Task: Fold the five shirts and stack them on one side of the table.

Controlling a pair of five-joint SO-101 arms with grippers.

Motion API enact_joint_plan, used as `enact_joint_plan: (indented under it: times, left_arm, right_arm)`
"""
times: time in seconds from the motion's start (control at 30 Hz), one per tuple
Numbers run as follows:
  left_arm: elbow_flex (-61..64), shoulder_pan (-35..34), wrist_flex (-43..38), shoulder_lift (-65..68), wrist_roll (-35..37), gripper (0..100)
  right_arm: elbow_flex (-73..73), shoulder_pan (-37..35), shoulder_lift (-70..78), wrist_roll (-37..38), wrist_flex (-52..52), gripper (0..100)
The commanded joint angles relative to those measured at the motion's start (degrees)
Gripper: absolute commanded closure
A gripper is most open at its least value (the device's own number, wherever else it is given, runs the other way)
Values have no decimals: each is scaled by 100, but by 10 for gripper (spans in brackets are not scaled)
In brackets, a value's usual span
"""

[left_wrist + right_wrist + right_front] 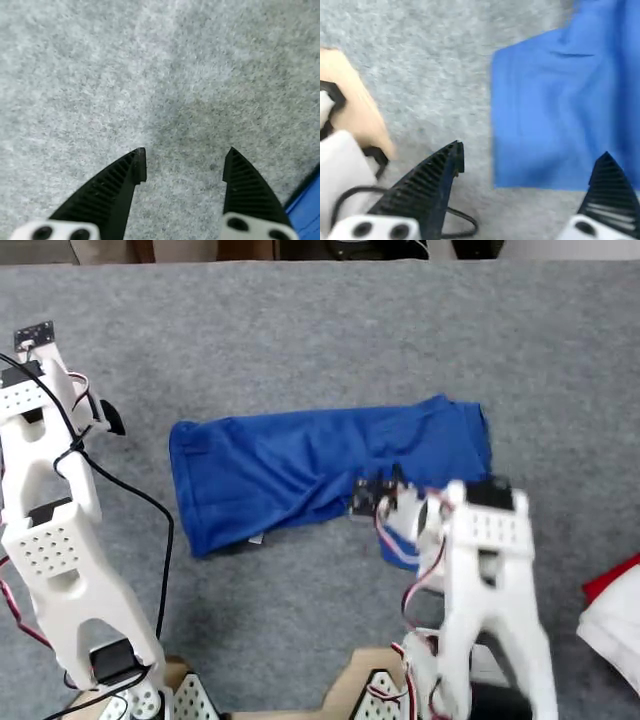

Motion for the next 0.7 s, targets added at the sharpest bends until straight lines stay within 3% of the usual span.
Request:
enact_joint_plan:
  times: [0.0, 0.17, 0.4, 0.67]
  left_arm:
    - [-185, 79, -18, -84, -62, 740]
    - [-220, 88, -9, -92, -44, 742]
    - [-220, 105, -62, -84, -26, 743]
    - [-193, 229, -18, -84, -26, 743]
  right_arm:
    - [989, -576, -840, -369, -316, 605]
    - [1666, -1807, -1763, -1389, -1213, 605]
    - [2360, -3415, -2571, -1635, -1600, 605]
    - [3213, -3705, -3380, -1609, -2207, 604]
